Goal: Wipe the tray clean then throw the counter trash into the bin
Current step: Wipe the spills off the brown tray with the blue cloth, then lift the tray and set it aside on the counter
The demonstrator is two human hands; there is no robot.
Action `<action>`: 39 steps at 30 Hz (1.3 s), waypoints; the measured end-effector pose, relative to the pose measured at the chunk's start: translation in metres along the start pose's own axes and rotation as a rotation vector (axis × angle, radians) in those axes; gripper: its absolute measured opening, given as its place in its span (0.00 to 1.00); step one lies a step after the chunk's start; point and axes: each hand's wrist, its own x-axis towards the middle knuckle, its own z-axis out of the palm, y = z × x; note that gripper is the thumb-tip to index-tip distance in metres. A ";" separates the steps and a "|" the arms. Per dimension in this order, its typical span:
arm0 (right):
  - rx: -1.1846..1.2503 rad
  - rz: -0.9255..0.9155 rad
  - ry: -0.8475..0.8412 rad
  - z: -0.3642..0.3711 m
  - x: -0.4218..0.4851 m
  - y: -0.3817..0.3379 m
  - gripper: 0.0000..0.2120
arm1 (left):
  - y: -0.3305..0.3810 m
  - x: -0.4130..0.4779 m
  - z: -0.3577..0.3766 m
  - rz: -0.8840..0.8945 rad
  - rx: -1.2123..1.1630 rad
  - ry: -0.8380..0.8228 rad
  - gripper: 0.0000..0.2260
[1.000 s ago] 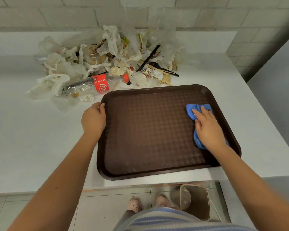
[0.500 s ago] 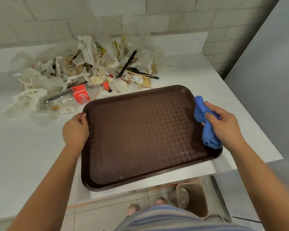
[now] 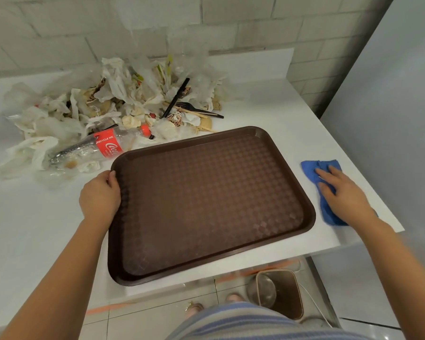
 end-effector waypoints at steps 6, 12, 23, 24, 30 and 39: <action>-0.067 -0.094 0.179 0.004 -0.002 -0.016 0.18 | 0.000 0.002 0.000 -0.011 0.038 -0.033 0.17; 0.062 -0.084 0.102 0.008 0.001 -0.065 0.17 | 0.008 -0.007 -0.013 -0.037 0.095 -0.142 0.15; 0.077 -0.036 0.040 0.028 0.016 -0.071 0.14 | 0.001 -0.082 -0.022 -0.152 0.043 -0.014 0.13; 0.094 -0.049 0.052 0.025 0.016 -0.071 0.15 | 0.002 -0.081 -0.025 -0.149 0.028 0.015 0.13; 0.180 -0.118 0.073 -0.002 0.028 -0.099 0.17 | 0.005 -0.069 -0.061 -0.129 -0.010 0.150 0.14; 0.155 -0.214 0.035 0.002 0.030 -0.205 0.16 | -0.058 -0.022 -0.121 -0.132 -0.029 0.193 0.14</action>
